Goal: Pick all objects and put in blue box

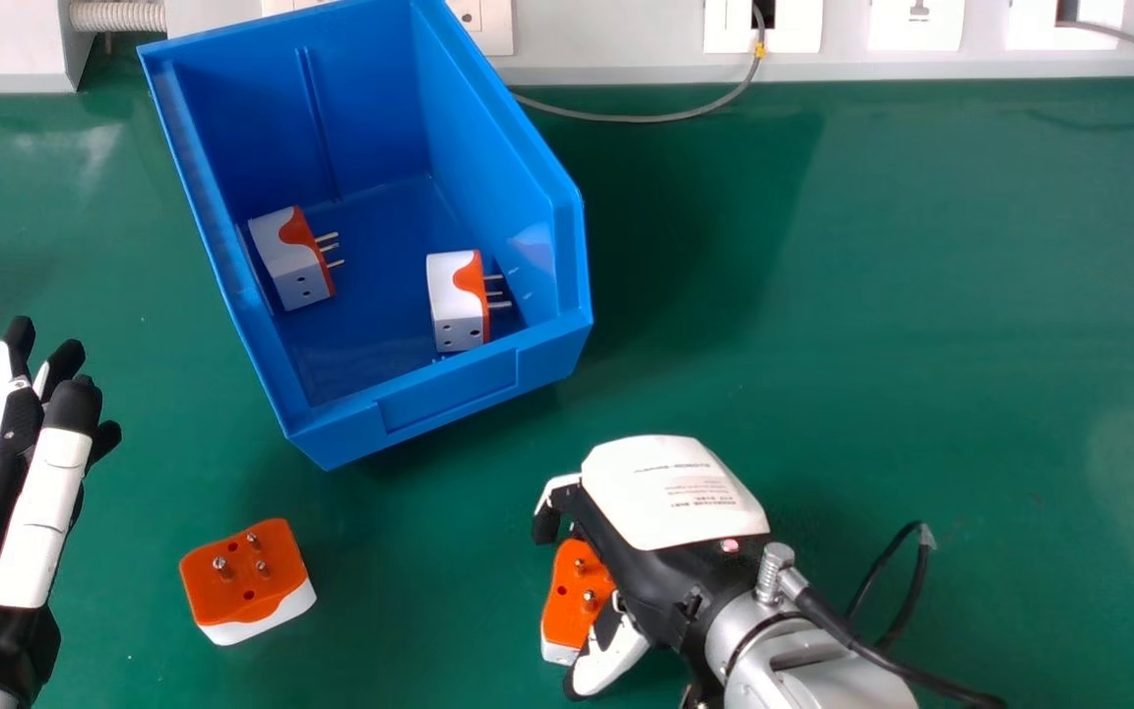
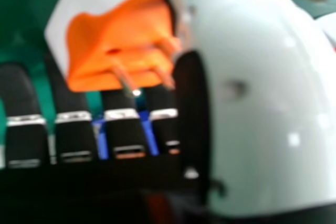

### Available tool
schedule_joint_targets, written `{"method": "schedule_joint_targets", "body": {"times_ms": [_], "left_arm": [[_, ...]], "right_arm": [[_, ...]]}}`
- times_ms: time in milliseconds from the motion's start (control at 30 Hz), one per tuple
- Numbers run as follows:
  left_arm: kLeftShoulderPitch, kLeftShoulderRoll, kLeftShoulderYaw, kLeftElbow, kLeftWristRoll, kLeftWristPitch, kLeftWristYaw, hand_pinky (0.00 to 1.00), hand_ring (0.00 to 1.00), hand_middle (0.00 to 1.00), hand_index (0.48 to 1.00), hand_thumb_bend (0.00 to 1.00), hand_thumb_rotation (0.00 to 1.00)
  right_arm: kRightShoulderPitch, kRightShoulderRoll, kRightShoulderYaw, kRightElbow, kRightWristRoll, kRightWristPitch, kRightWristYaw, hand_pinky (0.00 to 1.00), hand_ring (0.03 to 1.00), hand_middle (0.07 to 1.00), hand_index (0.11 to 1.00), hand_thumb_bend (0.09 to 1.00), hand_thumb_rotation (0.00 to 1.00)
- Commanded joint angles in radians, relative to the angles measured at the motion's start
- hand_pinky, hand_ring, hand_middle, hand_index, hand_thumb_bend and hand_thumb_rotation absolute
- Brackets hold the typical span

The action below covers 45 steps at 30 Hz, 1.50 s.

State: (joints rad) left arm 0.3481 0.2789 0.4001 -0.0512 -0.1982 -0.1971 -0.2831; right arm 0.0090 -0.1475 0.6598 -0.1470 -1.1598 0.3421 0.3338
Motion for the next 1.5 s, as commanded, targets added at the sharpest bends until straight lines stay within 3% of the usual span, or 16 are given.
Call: {"method": "schedule_joint_targets", "body": {"times_ms": [0,200,333,600,633,1033,1233,1467], "left_arm": [[0.000,0.008,0.011,-0.015,-0.014,-0.006,0.000,0.93,0.99,1.00,1.000,0.88,0.93],[0.000,0.009,0.012,-0.013,-0.011,-0.003,0.003,0.93,0.99,1.00,1.000,0.88,0.93],[0.004,0.009,0.010,-0.026,-0.008,0.001,0.005,0.92,0.99,1.00,1.000,0.88,0.93],[0.001,0.013,0.015,-0.008,-0.017,-0.008,-0.006,0.92,0.99,1.00,1.000,0.89,0.93],[0.004,0.013,0.016,-0.014,-0.019,-0.005,-0.006,0.92,0.99,1.00,1.000,0.89,0.93],[0.004,0.012,0.020,-0.011,-0.015,-0.008,-0.008,0.91,0.99,0.99,1.000,0.90,0.92],[-0.008,0.014,0.019,0.003,-0.016,-0.013,-0.012,0.91,0.99,0.99,1.000,0.89,0.92],[-0.017,0.014,0.012,-0.003,-0.009,-0.005,-0.007,0.92,0.99,0.99,1.000,0.89,0.92]], "right_arm": [[-0.008,-0.014,0.003,0.036,0.017,-0.021,-0.009,0.34,0.454,0.532,0.611,0.477,0.01],[-0.017,-0.045,-0.011,0.059,0.052,-0.080,-0.094,0.33,0.436,0.512,0.576,0.482,0.00],[-0.021,-0.057,-0.011,0.076,0.062,-0.111,-0.150,0.33,0.428,0.508,0.541,0.488,0.00],[-0.025,-0.064,-0.033,0.067,0.090,-0.135,-0.185,0.33,0.421,0.511,0.516,0.492,0.00],[-0.023,-0.063,-0.037,0.057,0.093,-0.134,-0.186,0.33,0.421,0.511,0.516,0.492,0.00],[0.044,-0.071,-0.084,-0.191,0.099,-0.130,-0.138,0.32,0.423,0.514,0.509,0.493,0.00],[0.089,-0.081,-0.107,-0.376,0.083,-0.131,-0.057,0.32,0.427,0.523,0.499,0.493,0.00],[0.077,-0.101,-0.151,-0.497,0.103,-0.185,-0.009,0.32,0.436,0.522,0.506,0.493,0.00]]}}
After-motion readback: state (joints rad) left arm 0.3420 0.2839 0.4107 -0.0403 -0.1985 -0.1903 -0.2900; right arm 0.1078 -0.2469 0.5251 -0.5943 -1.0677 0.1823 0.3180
